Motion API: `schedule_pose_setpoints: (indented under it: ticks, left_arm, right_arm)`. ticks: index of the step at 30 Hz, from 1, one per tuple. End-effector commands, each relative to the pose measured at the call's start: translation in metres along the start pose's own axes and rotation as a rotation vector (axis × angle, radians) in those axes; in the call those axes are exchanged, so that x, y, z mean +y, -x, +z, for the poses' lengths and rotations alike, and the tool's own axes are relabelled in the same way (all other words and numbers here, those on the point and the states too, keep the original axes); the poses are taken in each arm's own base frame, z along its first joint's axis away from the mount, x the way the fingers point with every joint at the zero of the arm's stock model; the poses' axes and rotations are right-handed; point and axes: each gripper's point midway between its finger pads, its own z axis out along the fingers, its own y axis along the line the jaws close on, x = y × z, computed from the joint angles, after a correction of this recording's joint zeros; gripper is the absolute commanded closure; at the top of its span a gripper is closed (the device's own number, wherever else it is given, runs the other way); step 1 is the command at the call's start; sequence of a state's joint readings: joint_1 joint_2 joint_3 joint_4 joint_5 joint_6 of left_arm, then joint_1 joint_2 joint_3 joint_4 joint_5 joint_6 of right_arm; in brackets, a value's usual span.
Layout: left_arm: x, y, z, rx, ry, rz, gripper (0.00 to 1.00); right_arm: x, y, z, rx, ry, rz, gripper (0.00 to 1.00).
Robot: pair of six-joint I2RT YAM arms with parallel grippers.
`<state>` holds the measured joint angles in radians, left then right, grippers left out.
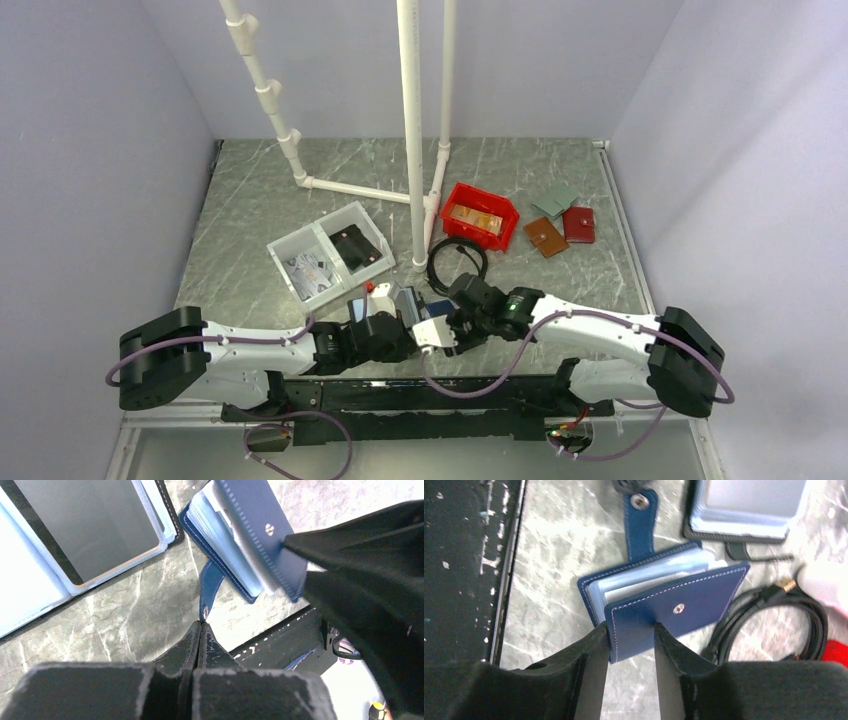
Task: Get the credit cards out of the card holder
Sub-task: Open the card holder at the center of the board.
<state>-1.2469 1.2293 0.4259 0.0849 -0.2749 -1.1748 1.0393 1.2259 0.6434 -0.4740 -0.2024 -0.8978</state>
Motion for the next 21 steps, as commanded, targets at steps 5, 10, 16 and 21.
schedule_pose_setpoints:
  ticks: [5, 10, 16, 21]
  left_arm:
    - [-0.001, 0.000, 0.002, 0.008, 0.010, 0.026, 1.00]
    - [-0.001, -0.002, 0.003, 0.020, 0.015, 0.045, 1.00]
    - [-0.008, -0.002, 0.002, 0.027, -0.017, 0.070, 1.00]
    - [-0.028, 0.002, -0.002, 0.012, -0.126, 0.096, 0.97]
  right_arm:
    - [-0.027, -0.004, -0.042, -0.099, -0.106, 0.128, 0.75]
    - [-0.037, -0.022, -0.053, -0.066, -0.165, 0.193, 0.81]
    - [-0.036, -0.042, -0.050, 0.008, -0.183, 0.284, 0.83]
    - [-0.044, -0.054, -0.051, 0.023, -0.210, 0.392, 0.89]
